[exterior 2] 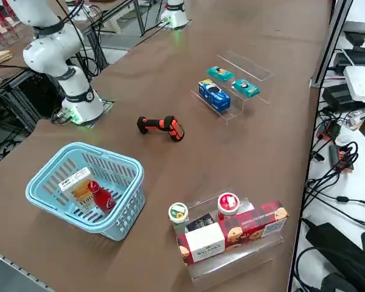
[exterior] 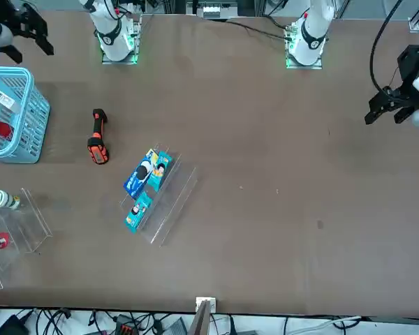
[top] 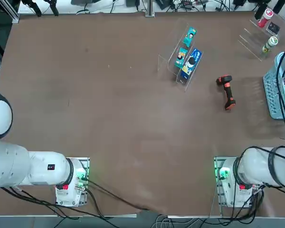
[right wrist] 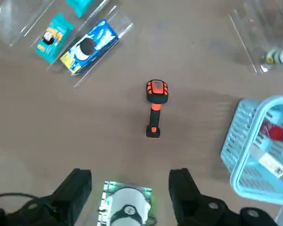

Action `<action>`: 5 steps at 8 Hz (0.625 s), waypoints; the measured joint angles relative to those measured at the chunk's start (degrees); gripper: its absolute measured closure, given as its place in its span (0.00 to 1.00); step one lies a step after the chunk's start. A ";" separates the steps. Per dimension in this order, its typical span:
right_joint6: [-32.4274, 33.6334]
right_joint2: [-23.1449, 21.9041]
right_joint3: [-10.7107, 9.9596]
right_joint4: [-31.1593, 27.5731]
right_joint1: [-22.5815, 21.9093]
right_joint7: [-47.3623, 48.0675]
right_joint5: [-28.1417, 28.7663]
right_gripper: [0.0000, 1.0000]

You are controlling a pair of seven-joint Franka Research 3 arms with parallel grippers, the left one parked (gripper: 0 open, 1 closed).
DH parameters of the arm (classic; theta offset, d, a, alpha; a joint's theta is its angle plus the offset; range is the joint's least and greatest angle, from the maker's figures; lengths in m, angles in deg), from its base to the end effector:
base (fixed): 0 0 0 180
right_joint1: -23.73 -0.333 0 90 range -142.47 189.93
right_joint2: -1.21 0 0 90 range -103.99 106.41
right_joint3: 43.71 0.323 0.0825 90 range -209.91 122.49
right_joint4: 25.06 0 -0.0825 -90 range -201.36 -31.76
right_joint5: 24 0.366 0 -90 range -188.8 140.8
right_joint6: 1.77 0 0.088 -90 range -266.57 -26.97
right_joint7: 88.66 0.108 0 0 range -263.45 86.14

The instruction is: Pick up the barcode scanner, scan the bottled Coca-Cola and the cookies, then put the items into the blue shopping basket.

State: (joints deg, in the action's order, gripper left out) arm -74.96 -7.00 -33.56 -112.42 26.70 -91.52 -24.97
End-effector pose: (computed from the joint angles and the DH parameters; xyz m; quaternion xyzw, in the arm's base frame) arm 0.4522 0.0632 0.6968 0.9949 0.0838 -0.0523 0.0227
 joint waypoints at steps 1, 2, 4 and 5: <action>0.00 0.00 -2.27 -0.04 -3.01 2.84 -0.18 0.00; 0.00 0.02 -5.49 -0.05 -5.67 3.13 -0.18 0.00; 0.05 0.06 -7.94 -0.27 -7.32 3.65 0.15 0.00; 0.05 -0.01 -8.32 -0.36 -7.41 4.88 0.89 0.00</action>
State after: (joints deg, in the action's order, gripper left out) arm -74.91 -7.01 -41.89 -112.78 19.29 -86.64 -24.08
